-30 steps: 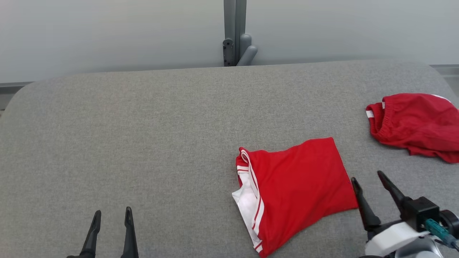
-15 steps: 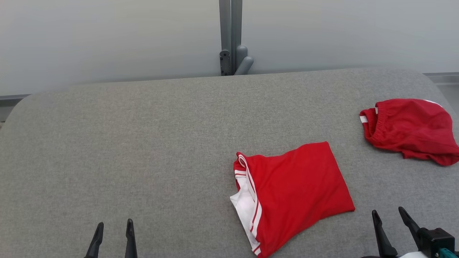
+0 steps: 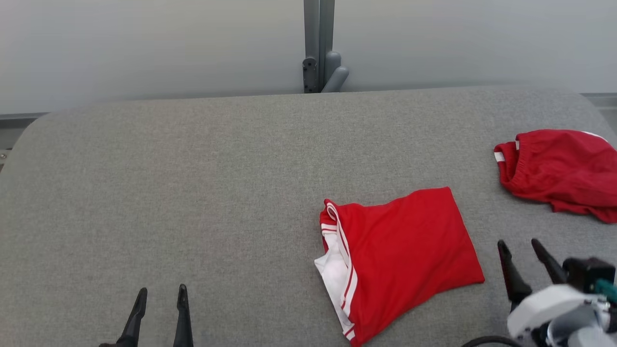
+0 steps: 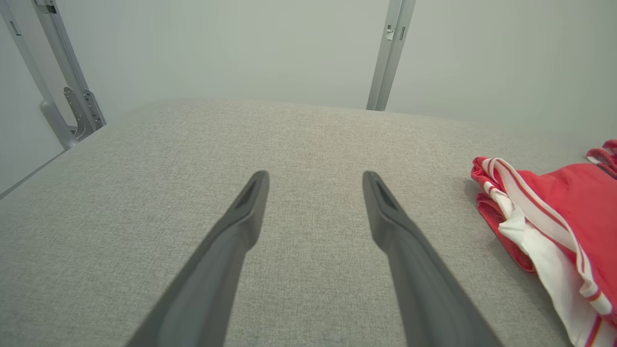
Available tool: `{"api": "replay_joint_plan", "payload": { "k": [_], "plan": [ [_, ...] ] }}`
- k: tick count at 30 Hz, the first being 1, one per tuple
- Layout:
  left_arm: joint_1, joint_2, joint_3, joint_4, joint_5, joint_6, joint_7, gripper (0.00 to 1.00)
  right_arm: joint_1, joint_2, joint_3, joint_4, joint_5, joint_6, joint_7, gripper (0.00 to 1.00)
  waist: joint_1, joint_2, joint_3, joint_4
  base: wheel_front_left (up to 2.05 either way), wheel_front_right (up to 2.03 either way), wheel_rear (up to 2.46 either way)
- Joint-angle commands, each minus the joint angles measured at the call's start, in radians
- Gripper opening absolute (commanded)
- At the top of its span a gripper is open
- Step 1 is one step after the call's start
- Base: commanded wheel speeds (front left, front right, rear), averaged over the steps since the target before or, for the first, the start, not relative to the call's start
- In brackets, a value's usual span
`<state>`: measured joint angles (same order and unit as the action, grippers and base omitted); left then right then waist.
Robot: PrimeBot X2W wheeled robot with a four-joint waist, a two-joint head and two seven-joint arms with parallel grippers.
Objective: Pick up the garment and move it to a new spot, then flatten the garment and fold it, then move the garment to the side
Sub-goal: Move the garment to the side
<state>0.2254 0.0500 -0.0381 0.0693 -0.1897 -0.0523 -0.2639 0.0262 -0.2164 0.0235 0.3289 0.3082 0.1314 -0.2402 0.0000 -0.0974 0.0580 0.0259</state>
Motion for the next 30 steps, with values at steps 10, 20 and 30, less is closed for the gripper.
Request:
{"api": "replay_joint_plan", "payload": {
  "k": [10, 20, 30],
  "plan": [
    [-0.095, 0.002, -0.040, 0.005, 0.008, -0.017, 0.000, 1.00, -0.360, -0.142, 0.207, 0.145, 0.291, -0.001, 0.477, 1.00, 0.0000, 0.0000, 0.146, 0.061, 0.00, 0.00, 0.00],
    [-0.131, 0.001, -0.068, -0.002, -0.015, 0.004, 0.000, 1.00, -0.448, -0.167, 0.354, 0.238, 0.420, -0.001, 0.528, 0.00, 0.0000, 0.0000, 0.164, 0.106, 0.00, 0.00, 0.00],
    [-0.159, 0.001, -0.059, -0.046, -0.021, 0.012, 0.000, 1.00, -0.691, -0.266, 0.480, 0.139, 0.561, -0.001, 0.590, 0.00, 0.0000, 0.0000, 0.222, -0.012, 0.00, 0.00, 0.00]
  ]
}}
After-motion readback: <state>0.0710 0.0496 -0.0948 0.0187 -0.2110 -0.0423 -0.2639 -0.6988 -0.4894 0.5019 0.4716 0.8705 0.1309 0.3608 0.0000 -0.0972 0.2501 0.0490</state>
